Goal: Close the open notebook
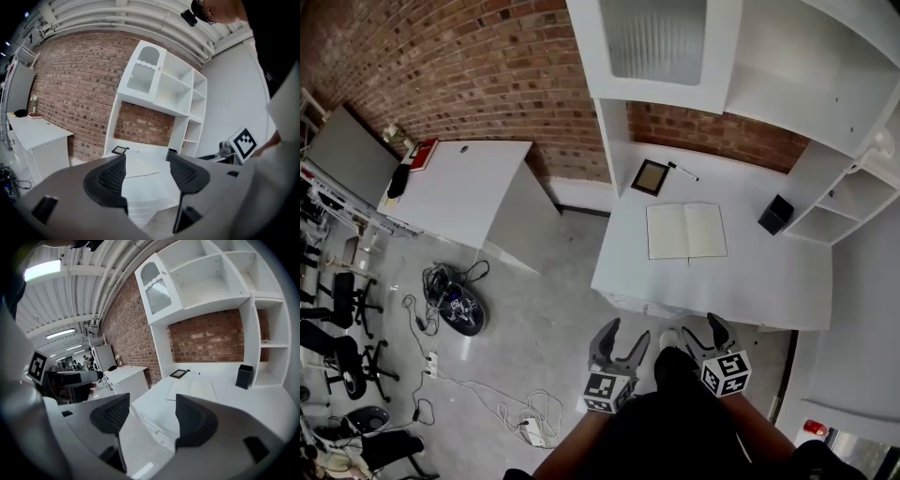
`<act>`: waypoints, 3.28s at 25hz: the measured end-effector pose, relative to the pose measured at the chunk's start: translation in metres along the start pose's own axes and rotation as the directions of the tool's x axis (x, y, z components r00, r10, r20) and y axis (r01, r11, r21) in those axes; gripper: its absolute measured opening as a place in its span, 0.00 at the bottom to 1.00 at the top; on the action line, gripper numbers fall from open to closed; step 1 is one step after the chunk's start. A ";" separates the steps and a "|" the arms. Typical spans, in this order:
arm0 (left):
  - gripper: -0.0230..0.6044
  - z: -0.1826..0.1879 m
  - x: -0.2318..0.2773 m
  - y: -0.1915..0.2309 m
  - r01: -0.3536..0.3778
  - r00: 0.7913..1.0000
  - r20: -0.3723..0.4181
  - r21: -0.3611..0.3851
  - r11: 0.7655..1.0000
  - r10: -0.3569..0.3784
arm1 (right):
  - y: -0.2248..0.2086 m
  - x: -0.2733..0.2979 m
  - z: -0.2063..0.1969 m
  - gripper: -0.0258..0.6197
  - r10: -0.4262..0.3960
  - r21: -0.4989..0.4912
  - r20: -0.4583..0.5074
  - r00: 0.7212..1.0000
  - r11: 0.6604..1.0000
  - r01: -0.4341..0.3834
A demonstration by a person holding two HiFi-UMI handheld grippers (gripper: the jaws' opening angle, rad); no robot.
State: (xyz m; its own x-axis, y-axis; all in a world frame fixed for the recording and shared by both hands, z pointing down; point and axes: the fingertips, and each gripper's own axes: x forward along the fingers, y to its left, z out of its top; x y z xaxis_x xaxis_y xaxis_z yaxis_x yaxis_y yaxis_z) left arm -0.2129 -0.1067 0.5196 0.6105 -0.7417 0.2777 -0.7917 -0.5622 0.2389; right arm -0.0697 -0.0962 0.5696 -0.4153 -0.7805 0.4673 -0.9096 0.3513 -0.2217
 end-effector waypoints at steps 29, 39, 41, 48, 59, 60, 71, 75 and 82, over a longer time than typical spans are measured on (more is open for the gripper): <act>0.47 -0.042 0.179 0.062 -0.141 0.984 -0.124 -0.084 0.986 0.130 | -0.146 0.228 -0.046 0.48 -0.040 -0.505 -0.325 0.945 0.852 -0.138; 0.47 -0.073 0.207 0.104 -0.110 0.985 -0.152 -0.166 0.980 0.085 | -0.167 0.276 -0.082 0.45 -0.198 -0.664 -0.395 0.897 0.736 -0.130; 0.47 -0.078 0.206 0.114 -0.121 0.984 -0.153 -0.181 0.976 0.093 | -0.170 0.284 -0.085 0.45 -0.220 -0.693 -0.392 0.893 0.709 -0.129; 0.47 -0.093 0.210 0.133 -0.126 0.980 -0.179 -0.196 0.973 0.091 | -0.172 0.307 -0.096 0.44 -0.261 -0.763 -0.395 0.881 0.627 -0.156; 0.47 -0.089 0.232 0.157 -0.084 0.982 -0.182 -0.193 0.978 0.049 | -0.164 0.328 -0.100 0.34 -0.310 -0.872 -0.365 0.878 0.445 -0.205; 0.47 -0.089 0.234 0.158 -0.079 0.982 -0.184 -0.191 0.978 0.044 | -0.163 0.328 -0.101 0.32 -0.312 -0.877 -0.365 0.877 0.432 -0.211; 0.47 -0.115 0.259 0.165 0.024 0.960 -0.264 -0.272 0.962 -0.098 | -0.154 0.318 -0.097 0.12 -0.304 -0.839 -0.375 0.876 0.513 -0.182; 0.47 -0.140 0.276 0.156 0.075 0.926 -0.315 -0.387 0.919 -0.208 | -0.155 0.313 -0.091 0.11 -0.308 -0.814 -0.378 0.873 0.560 -0.154; 0.47 -0.162 0.311 0.148 0.113 0.880 -0.343 -0.522 0.846 -0.329 | -0.156 0.312 -0.086 0.11 -0.321 -0.776 -0.384 0.866 0.620 -0.115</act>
State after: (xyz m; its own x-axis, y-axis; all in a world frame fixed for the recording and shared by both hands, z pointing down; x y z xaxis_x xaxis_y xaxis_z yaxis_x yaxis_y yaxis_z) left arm -0.1369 -0.3614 0.7926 0.8049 -0.3425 0.4846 -0.5895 -0.3684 0.7189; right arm -0.0578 -0.3500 0.8239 -0.0711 -0.5895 0.8047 -0.5232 0.7088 0.4731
